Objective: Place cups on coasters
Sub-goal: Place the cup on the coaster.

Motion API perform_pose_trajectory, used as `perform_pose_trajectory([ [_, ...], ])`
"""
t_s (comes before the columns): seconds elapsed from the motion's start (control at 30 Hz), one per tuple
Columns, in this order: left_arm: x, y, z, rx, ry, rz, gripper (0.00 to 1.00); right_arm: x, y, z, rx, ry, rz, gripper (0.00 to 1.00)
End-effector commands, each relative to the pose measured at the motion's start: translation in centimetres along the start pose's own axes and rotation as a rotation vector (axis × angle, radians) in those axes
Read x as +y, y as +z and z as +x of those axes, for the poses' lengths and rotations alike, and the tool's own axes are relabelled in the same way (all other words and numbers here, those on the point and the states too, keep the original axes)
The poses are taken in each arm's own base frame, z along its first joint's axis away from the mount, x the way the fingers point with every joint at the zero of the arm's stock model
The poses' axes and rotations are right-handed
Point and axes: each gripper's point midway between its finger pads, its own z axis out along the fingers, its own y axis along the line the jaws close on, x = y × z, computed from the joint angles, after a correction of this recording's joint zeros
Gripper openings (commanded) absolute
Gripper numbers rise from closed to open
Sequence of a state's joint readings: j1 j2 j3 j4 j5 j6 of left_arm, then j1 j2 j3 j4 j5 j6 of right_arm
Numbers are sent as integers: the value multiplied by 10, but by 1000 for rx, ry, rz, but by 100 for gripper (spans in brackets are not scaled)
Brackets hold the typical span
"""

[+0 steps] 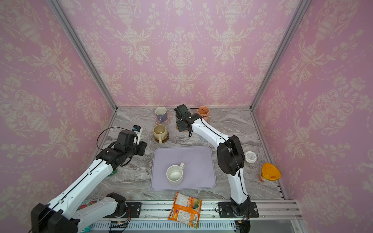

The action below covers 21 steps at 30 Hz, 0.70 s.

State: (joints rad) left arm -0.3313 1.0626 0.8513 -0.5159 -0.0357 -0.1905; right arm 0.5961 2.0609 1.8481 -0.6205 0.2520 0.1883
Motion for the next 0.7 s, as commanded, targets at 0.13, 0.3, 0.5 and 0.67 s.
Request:
perform_pose_trajectory([
  [0.13,-1,6,-19,-5,-52,26,41,-11,-5,-40,-101,87,21,0],
  [0.3,3,9,-25,-12,-81,35,41,-14,6,-40,-95,114,23,0],
  [0.5,6,13,-27,2,-87,34,41,-13,18,-43,-102,131,19,0],
  [0.67,9,18,-28,10,-94,29,41,-9,25,-46,-97,133,9,0],
])
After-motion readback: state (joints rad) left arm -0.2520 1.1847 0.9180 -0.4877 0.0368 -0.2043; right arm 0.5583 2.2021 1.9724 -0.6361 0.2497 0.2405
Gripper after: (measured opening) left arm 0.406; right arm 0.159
